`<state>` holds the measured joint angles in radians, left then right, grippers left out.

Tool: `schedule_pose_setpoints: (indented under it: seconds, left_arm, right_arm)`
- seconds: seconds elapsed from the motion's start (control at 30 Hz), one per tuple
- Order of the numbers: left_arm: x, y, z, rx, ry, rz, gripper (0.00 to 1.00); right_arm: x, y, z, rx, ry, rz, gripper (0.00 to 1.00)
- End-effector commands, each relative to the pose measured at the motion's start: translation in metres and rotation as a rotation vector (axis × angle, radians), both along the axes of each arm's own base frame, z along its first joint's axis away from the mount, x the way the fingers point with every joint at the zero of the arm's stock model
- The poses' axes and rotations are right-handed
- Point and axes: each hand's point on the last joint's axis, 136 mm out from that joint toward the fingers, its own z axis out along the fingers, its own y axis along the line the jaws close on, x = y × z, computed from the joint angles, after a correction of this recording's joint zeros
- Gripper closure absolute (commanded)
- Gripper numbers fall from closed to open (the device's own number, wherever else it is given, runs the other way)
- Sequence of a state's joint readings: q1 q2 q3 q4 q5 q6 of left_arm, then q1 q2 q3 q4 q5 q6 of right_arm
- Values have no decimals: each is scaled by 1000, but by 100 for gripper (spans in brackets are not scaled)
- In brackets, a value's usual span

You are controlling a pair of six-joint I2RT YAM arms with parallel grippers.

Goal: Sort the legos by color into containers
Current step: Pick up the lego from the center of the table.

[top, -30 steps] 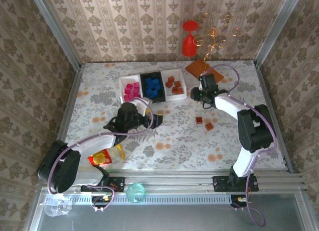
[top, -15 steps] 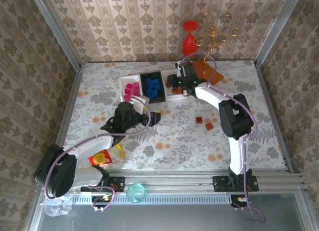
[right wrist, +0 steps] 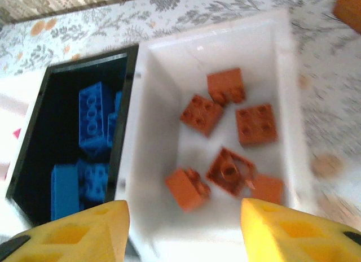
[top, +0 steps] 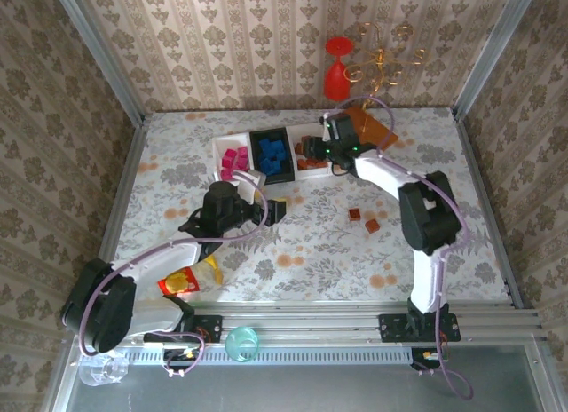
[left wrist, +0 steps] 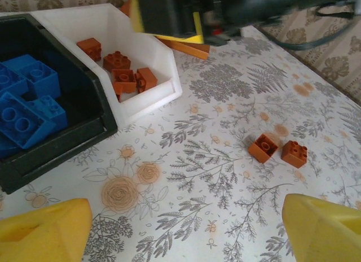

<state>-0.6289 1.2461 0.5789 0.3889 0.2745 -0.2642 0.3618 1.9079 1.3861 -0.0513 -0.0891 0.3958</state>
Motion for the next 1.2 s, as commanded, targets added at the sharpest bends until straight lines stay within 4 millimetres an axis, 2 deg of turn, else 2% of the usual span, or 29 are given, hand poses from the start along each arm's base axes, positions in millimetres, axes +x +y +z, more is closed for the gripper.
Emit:
schedule_pose_setpoints:
  seconds: [0.0,0.1,0.23,0.3,0.4,0.6,0.8,0.93,1.0,1.17]
  left_arm:
    - [-8,-19,7,-21,-11,-90,11]
    - [-14,-32,2,-8,-6,-142,12]
    - [-23,-47,-4,9,-9,-205,12]
    - [-28,-54,-6,13,-11,-233,12]
    - [-32,-61,-9,17,-9,-257,12]
    - [-33,-64,-11,23,-4,-264,12]
    - [-33,-60,-8,35,-21,-251,12]
    - [-33,-58,-6,41,-31,-243,12]
    - [-33,-58,-6,44,-32,-241,12]
    - [-23,-47,-7,76,-46,-158,12]
  right_arm:
    - [-36,-27,13,-41,-7,-33,40]
    - [-77,-50,-16,-113,86,-62,35]
    - [-126,-71,-52,-154,196,-83,32]
    - [-144,-81,-65,-187,241,-100,31]
    - [-159,-91,-79,-253,288,-119,29]
    - [-162,-94,-104,-340,348,-122,29]
    - [-156,-84,-119,-366,374,-89,43]
    - [-151,-71,-113,-355,331,-58,57]
    - [-148,-61,-106,-344,299,-36,61]
    - [-135,-18,-71,-194,169,55,64]
